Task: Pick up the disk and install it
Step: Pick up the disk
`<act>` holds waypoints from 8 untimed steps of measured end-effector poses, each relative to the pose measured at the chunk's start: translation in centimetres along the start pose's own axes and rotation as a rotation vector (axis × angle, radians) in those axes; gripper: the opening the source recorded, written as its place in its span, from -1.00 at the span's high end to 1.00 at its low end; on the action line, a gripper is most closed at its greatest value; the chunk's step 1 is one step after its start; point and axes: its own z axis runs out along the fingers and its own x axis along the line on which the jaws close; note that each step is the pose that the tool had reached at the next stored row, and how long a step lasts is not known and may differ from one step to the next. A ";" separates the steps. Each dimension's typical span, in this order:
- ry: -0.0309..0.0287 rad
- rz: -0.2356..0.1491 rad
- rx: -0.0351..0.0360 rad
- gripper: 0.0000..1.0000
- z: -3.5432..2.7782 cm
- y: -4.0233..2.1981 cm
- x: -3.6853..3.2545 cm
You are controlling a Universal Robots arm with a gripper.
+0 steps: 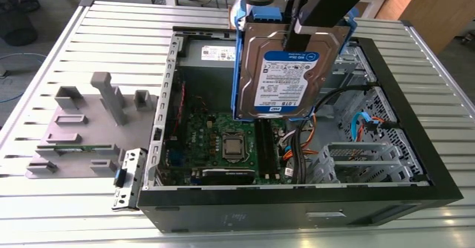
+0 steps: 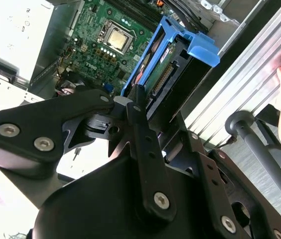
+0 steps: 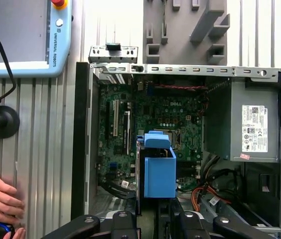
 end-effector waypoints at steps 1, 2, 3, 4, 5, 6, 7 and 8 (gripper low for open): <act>-0.0002 0.000 -0.0064 0.30 0.02 0.00 0.00; -0.0004 0.000 -0.0134 0.30 0.03 0.00 0.00; -0.0003 0.000 -0.0148 0.30 0.01 0.00 0.00; -0.0001 0.000 -0.0155 0.30 0.01 0.00 0.00; -0.0001 0.000 -0.0160 0.30 0.01 0.00 0.00; -0.0002 0.000 -0.0165 0.30 0.01 0.00 0.00; -0.0003 0.000 -0.0167 0.30 0.02 -0.01 0.00; -0.0002 0.000 -0.0167 0.30 0.03 -0.01 0.00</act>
